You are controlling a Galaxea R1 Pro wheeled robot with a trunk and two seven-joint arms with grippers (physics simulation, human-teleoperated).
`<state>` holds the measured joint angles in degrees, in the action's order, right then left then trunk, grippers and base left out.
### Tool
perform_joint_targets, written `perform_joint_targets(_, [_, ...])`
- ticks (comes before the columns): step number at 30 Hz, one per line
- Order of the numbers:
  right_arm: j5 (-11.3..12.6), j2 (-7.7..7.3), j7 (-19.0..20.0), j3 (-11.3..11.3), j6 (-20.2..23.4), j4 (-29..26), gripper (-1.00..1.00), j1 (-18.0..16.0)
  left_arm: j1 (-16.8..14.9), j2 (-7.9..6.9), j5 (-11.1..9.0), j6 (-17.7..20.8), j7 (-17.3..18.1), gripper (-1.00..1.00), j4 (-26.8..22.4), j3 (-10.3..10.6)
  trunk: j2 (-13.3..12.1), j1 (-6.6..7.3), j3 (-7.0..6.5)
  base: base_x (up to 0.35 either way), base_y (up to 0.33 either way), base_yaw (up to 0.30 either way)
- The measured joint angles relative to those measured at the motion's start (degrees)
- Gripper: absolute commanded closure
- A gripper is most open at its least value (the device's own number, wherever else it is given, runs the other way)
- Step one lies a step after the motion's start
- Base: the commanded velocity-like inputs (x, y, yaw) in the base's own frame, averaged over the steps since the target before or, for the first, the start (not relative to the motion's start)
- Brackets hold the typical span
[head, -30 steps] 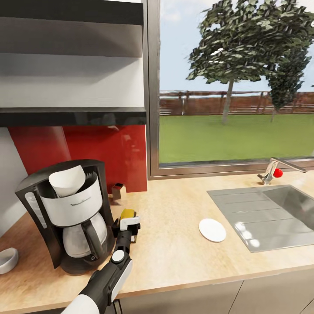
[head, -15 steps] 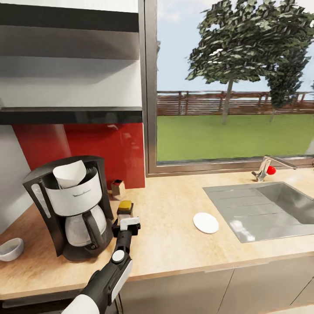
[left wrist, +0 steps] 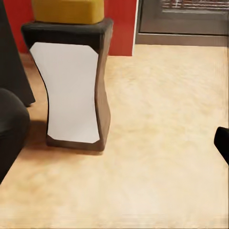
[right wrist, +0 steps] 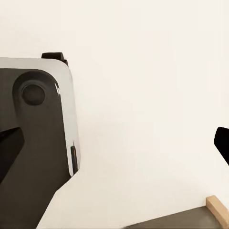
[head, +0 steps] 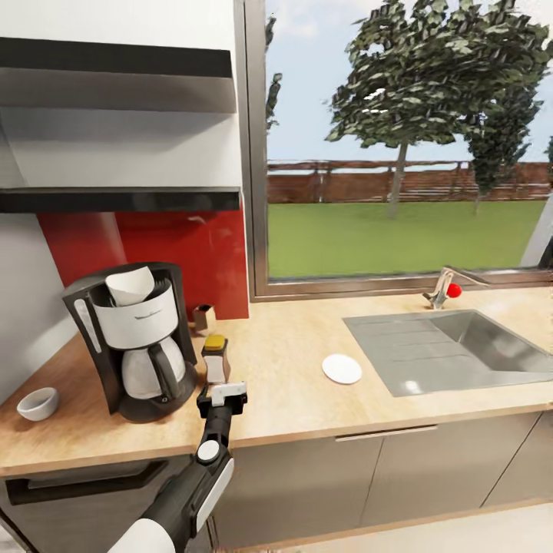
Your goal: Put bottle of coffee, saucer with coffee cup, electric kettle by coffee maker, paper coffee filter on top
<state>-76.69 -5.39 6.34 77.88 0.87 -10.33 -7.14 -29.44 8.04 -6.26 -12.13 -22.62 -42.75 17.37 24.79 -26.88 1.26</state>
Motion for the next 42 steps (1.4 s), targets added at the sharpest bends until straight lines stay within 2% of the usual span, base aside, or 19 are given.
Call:
perform_joint_targets(5, [0.0, 0.0, -0.04, 0.0, 0.0, 0.01, -1.0, 0.0, 1.66, 0.05, -0.01, -0.74, 0.25, -1.0, -0.86, 0.0, 0.0, 0.0, 0.0, -0.317, -0.009, 0.0])
perform_joint_targets(7, [0.01, 0.0, -0.05, -0.01, 0.0, 0.02, -1.0, 0.0, 2.66, 0.08, 0.0, -3.03, 0.71, -1.0, -1.12, 0.0, 0.02, 0.02, 0.01, -0.101, -0.001, 0.0])
perform_joint_targets(9, [0.0, 0.0, -0.05, 0.0, 0.0, 0.01, -1.0, 0.0, 5.8, -0.01, 0.07, -6.22, 1.38, -1.0, -2.74, 1.5, 0.01, 0.03, 0.01, -0.026, 0.0, 0.0])
perform_joint_targets(11, [0.0, 0.0, -0.05, 0.0, 0.0, 0.01, -1.0, 0.0, 8.0, -0.22, 0.18, -7.22, 2.71, -1.0, -4.06, 4.31, 0.01, 0.03, 0.01, -0.01, 0.0, 0.0])
perform_joint_targets(12, [0.0, 0.0, -0.05, 0.0, 0.0, 0.01, -1.0, 0.0, 9.65, -0.92, 0.22, -7.96, 4.18, -1.0, -5.35, 6.09, 0.01, 0.04, 0.01, -0.003, 0.0, 0.0])
perform_joint_targets(13, [0.0, 0.0, -0.05, -0.05, 0.0, 0.01, -1.0, 0.0, 11.55, -3.53, 0.13, -9.56, 7.58, -1.0, -7.99, 7.67, 0.02, 0.04, 0.01, -0.002, 0.0, 0.0])
perform_joint_targets(14, [0.01, 0.0, -0.05, -0.06, 0.0, 0.01, -1.0, 0.0, 12.04, -4.51, 0.14, -9.96, 8.97, -1.0, -8.82, 8.05, 0.01, 0.03, 0.0, -0.001, 0.0, 0.0])
perform_joint_targets(15, [0.01, 0.0, -0.05, -0.07, 0.0, 0.01, -1.0, 0.0, 12.88, -6.31, 0.07, -10.55, 12.08, -1.0, -10.34, 8.56, 0.01, 0.03, 0.01, 0.0, 0.0, 0.0])
perform_joint_targets(17, [-0.01, -0.01, -0.05, -0.12, 0.0, 0.01, -1.0, 0.0, 15.04, -11.33, -0.4, -11.24, 23.95, -1.0, -14.24, 9.17, 0.01, 0.03, 0.01, 0.0, 0.0, 0.0])
perform_joint_targets(18, [-0.01, 0.01, -0.05, -0.14, 0.0, 0.01, -1.0, 0.0, 15.65, -12.75, -0.49, -11.28, 28.32, -1.0, -14.97, 9.18, 0.01, 0.03, 0.01, 0.0, 0.0, 0.0])
perform_joint_targets(22, [0.0, 0.11, -0.05, -0.17, -0.02, 0.06, -1.0, 0.0, 17.08, -17.06, -0.55, -11.13, 43.69, -1.0, -15.34, 9.05, 0.01, 0.03, 0.01, 0.0, 0.0, 0.0])
perform_joint_targets(25, [0.06, 0.17, -0.05, -0.16, -0.09, 0.09, -1.0, 0.0, 19.26, -19.07, -0.29, -11.14, 49.41, -1.0, -14.56, 9.03, 0.01, 0.03, 0.01, 0.0, 0.0, 0.0])
perform_joint_targets(27, [0.12, 0.22, -0.04, -0.16, -0.78, 0.09, -1.0, 0.0, 21.58, -19.83, -0.07, -11.19, 50.75, -1.0, -14.2, 8.97, 0.01, 0.03, 0.01, 0.0, 0.0, 0.0])
perform_joint_targets(29, [0.14, 0.35, -0.02, -0.16, -3.7, 0.1, -1.0, -0.01, 25.44, -20.73, 0.15, -10.96, 51.28, -1.0, -13.87, 8.93, 0.02, 0.04, 0.01, 0.0, 0.0, 0.0])
perform_joint_targets(31, [0.15, 0.44, 0.01, -0.15, -5.32, 0.17, -1.0, -0.01, 27.08, -20.99, 0.11, -10.81, 51.27, -1.0, -13.27, 8.69, 0.01, 0.03, 0.0, 0.0, 0.0, 0.0])
perform_joint_targets(35, [0.11, 0.55, 0.13, -0.14, -9.07, 0.33, -1.0, -0.02, 29.06, -21.1, -0.14, -10.64, 48.85, -1.0, -7.95, 5.77, 0.02, 0.03, 0.02, 0.0, 0.0, 0.0])
perform_joint_targets(36, [0.08, 0.6, 0.18, -0.14, -10.9, 0.37, -1.0, -0.02, 29.37, -20.81, -0.29, -10.6, 45.9, -1.0, -3.3, 3.02, 0.02, 0.03, 0.03, 0.0, 0.0, 0.0])
perform_joint_targets(41, [-0.12, 0.62, 0.32, -0.2, -11.9, 0.39, -1.0, -0.02, 29.49, -20.41, -0.38, -10.47, 40.34, -1.0, 11.03, 0.98, 0.02, 0.03, 0.03, 0.0, 0.0, 0.0])
perform_joint_targets(42, [-0.22, 0.62, 0.35, -0.26, -11.97, 0.41, -1.0, -0.04, 29.47, -20.29, -0.49, -10.34, 37.38, -1.0, 17.04, 0.76, 0.02, 0.03, 0.02, 0.0, 0.0, 0.0])
